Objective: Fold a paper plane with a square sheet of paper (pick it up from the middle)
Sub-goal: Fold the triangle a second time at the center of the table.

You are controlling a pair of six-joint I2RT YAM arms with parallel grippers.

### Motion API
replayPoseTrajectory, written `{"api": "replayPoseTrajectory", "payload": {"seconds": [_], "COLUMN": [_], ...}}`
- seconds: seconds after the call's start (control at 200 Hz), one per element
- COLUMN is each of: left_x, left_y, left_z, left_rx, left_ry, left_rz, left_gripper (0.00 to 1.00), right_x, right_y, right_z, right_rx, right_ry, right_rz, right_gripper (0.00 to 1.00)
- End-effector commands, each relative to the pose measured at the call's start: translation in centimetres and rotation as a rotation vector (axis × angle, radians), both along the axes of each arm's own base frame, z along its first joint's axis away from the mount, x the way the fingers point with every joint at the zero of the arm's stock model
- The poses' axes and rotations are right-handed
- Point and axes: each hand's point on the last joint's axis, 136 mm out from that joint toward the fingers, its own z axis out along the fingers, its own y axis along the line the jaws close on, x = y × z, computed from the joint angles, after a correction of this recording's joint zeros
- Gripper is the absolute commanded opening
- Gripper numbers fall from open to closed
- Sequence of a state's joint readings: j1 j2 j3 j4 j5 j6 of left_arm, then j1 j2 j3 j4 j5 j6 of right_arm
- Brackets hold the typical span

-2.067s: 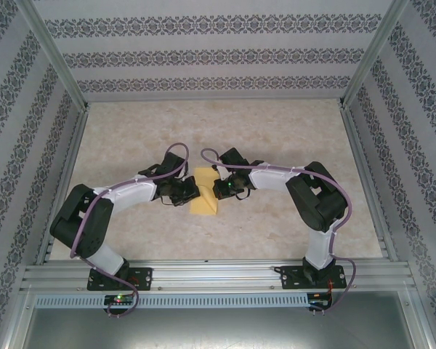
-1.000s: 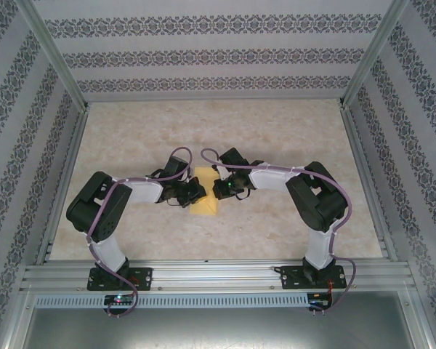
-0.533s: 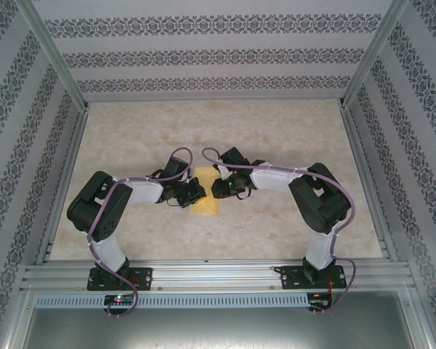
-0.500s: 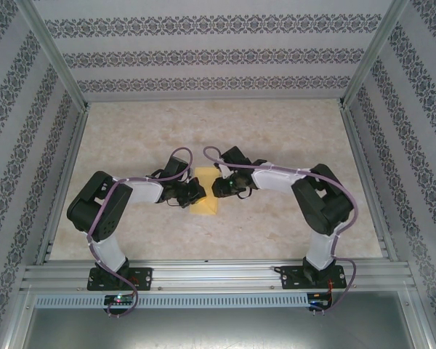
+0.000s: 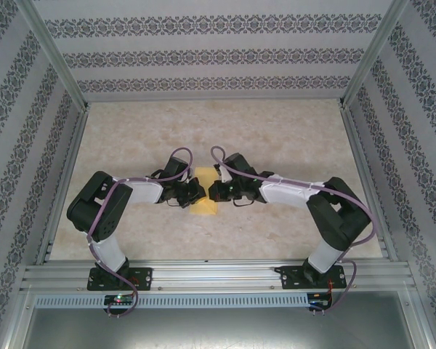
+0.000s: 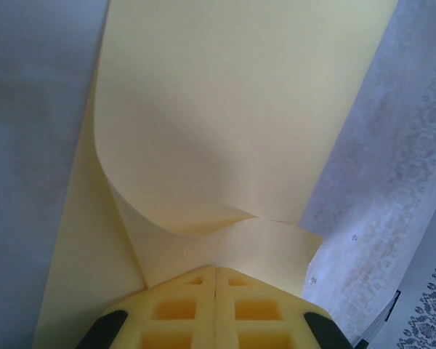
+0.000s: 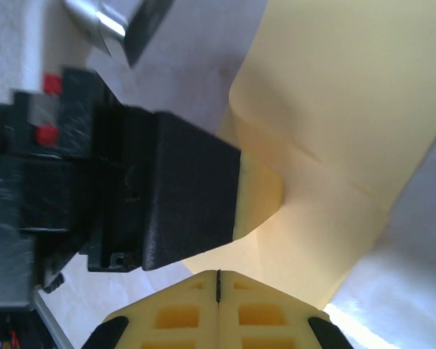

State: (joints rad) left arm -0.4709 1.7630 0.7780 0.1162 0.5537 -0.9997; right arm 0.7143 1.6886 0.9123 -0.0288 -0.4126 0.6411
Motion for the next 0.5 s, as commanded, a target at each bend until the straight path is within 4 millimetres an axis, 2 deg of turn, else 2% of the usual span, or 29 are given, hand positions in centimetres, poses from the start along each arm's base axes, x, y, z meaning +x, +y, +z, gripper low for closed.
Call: {"api": "replayPoseTrajectory", "payload": {"seconds": [0.0,0.275,0.42,0.495], "left_x": [-1.7,-1.7,-1.7,-1.7], "left_y": [1.8,1.8,1.8,1.7], "left_z": [-2.9,-2.9,-2.7,-2.7], "left_rx": [0.092,0.090,0.091,0.090], "left_ry": [0.075,0.075,0.073,0.072], "left_rz": [0.016,0.015,0.014,0.012], "left_gripper": [0.00,0.00,0.00,0.00], "right_x": [-0.2,-1.2,-1.7,-1.9], "right_y": [1.1,1.3,1.3,1.5], "right_z": [-1.1,-3.4,-3.4,-2.7], "right_rx": [0.042,-0.008,-0.025,-0.024], "right_ry": [0.065,0.123,0.116,0.097], "right_rz": [-0.028,-0.015,0.004,0.011], "right_gripper": [0.03,0.01,0.02,0.03]}}
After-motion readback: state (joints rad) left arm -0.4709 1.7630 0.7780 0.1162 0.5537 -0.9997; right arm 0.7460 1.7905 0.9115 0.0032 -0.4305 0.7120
